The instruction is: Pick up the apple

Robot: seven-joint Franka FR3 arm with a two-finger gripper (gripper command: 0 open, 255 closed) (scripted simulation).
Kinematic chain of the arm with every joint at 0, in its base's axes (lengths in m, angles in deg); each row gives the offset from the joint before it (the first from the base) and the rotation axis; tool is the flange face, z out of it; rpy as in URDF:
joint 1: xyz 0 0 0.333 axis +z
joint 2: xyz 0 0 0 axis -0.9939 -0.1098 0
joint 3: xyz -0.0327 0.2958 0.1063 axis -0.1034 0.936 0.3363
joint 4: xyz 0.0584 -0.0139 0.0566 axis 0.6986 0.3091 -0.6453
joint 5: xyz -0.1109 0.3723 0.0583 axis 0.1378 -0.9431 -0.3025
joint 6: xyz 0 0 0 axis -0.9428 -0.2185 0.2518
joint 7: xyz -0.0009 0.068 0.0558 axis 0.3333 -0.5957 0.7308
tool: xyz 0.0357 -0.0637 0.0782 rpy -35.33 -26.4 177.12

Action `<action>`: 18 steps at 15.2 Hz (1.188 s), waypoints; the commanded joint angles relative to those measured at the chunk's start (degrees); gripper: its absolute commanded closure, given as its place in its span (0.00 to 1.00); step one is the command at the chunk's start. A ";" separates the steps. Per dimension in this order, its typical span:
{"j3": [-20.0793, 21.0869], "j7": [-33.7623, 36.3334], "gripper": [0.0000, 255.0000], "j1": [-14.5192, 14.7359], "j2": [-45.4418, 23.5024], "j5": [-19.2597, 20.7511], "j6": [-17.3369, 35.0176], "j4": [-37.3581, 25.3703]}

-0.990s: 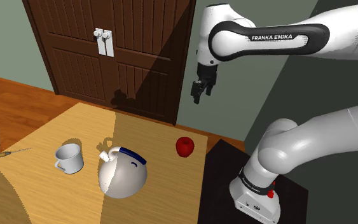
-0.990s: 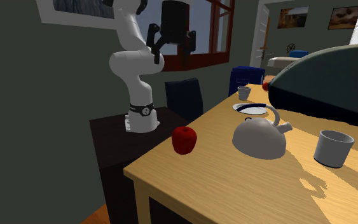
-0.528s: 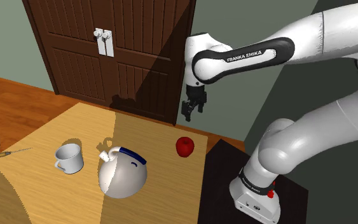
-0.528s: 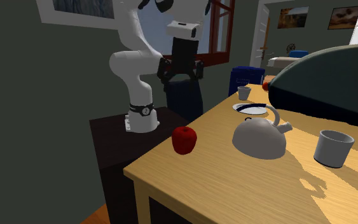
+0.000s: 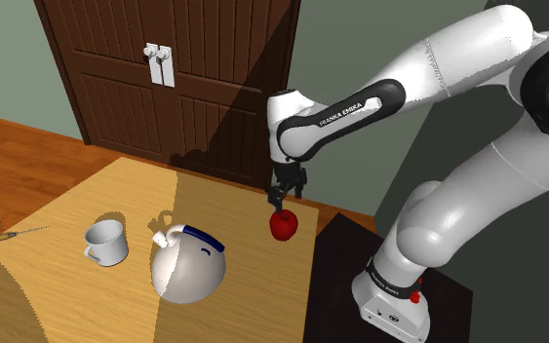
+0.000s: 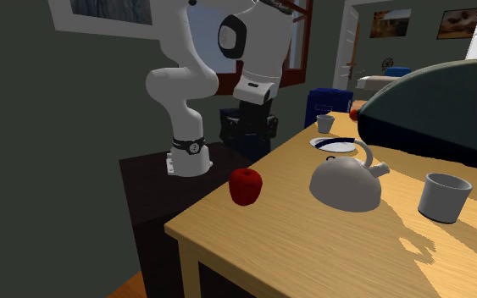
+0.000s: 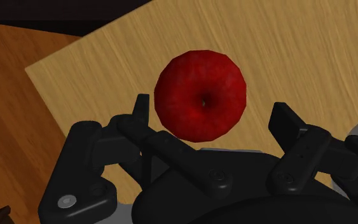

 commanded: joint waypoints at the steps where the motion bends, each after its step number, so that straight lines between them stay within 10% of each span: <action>1: 0.05 0.11 0.00 -0.07 -1.52 0.04 2.04 0.63; 7: 0.21 0.37 0.00 -0.16 -4.56 0.26 6.42 1.97; 8: 0.17 0.31 1.00 -0.20 -4.55 0.29 6.40 1.96; 18: 0.17 0.31 1.00 -0.14 -3.86 0.20 5.46 1.71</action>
